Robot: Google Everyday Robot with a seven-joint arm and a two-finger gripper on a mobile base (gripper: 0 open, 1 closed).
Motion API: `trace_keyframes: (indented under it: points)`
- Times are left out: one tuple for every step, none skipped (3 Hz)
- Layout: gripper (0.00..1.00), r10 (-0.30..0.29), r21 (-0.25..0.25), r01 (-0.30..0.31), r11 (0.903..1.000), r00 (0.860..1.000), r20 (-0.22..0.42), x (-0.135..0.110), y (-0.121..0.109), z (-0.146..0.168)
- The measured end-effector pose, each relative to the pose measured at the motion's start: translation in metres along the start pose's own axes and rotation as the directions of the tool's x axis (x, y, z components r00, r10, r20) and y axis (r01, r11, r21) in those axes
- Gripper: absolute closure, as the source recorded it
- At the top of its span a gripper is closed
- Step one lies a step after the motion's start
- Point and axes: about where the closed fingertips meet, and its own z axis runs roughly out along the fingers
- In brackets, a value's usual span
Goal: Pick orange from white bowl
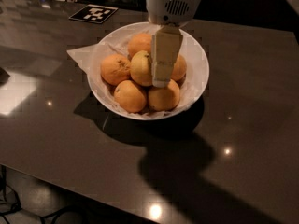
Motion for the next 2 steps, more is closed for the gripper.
trace_keyframes:
  points:
    - [0.07,0.016,-0.029,-0.016,0.9995,1.000,0.003,-0.0099,-0.0070,0.0149]
    - [0.15,0.036,-0.047,-0.035,0.9983,0.999,0.002,-0.0137,-0.0127,0.0248]
